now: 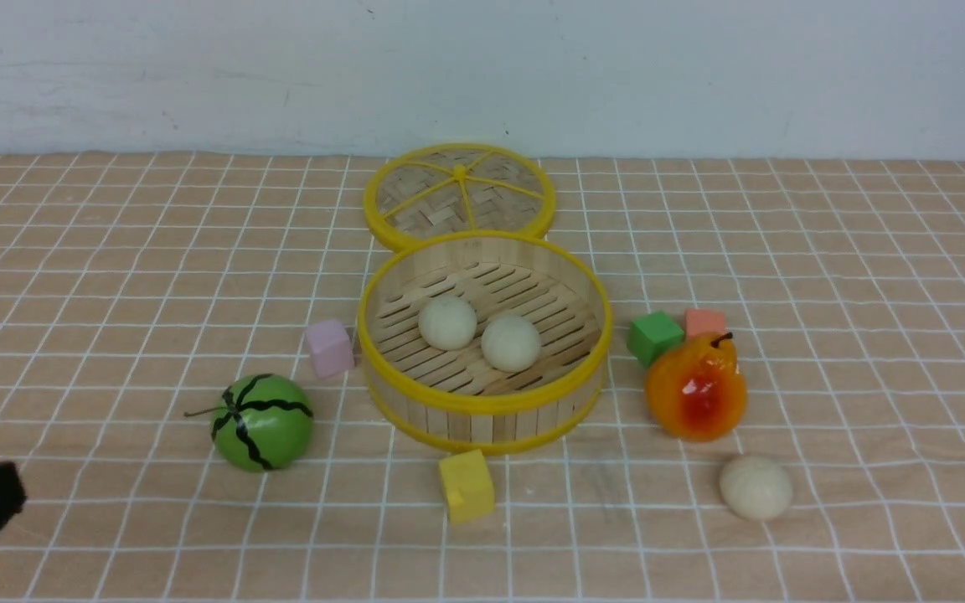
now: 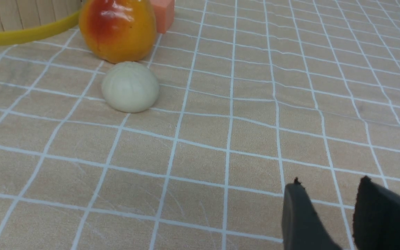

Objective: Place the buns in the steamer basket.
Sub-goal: Use the right arm to grab a steamed stuffed bun

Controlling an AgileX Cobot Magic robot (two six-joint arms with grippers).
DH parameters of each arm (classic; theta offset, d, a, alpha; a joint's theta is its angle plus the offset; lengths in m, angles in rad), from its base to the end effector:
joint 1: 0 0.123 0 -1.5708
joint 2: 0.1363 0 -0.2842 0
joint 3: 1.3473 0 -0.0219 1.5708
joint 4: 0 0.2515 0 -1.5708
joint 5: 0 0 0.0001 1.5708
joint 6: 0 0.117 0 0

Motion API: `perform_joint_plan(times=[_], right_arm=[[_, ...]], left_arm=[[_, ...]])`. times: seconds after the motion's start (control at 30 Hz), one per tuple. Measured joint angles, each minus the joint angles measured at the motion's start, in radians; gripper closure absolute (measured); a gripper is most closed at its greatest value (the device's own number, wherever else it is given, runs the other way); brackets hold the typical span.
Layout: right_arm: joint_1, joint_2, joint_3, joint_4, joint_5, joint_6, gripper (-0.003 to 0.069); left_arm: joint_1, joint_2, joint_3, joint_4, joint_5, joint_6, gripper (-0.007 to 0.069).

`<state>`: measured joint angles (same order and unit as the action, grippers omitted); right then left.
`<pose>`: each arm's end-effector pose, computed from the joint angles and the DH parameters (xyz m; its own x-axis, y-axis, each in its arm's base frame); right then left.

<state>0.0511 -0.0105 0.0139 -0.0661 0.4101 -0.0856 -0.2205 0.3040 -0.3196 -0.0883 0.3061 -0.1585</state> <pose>0.0777 0.0009 0.1640 -0.3122 -0.1618 -0.9361 -0.0724 0.9866 -0.1464 0.1022 -0.0261 0.2681 -0.2489 -0.1904 -0.9496 0.1898 0.9519 -0.2406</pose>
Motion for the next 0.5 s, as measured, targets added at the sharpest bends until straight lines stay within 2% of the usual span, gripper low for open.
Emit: perform_joint_plan(times=[0.07, 0.23, 0.33, 0.5], right_arm=[[0.000, 0.000, 0.000, 0.000, 0.000, 0.000, 0.0418], [0.000, 0.000, 0.000, 0.000, 0.000, 0.000, 0.0418], [0.000, 0.000, 0.000, 0.000, 0.000, 0.000, 0.0418], [0.000, 0.000, 0.000, 0.000, 0.000, 0.000, 0.0418]], left_arm=[[0.094, -0.078, 0.068, 0.024, -0.002, 0.000, 0.0638], [0.229, -0.266, 0.203, 0.094, -0.002, 0.000, 0.0638], [0.276, -0.312, 0.296, 0.116, -0.008, 0.000, 0.0638], [0.286, -0.315, 0.349, 0.119, 0.058, 0.000, 0.0637]])
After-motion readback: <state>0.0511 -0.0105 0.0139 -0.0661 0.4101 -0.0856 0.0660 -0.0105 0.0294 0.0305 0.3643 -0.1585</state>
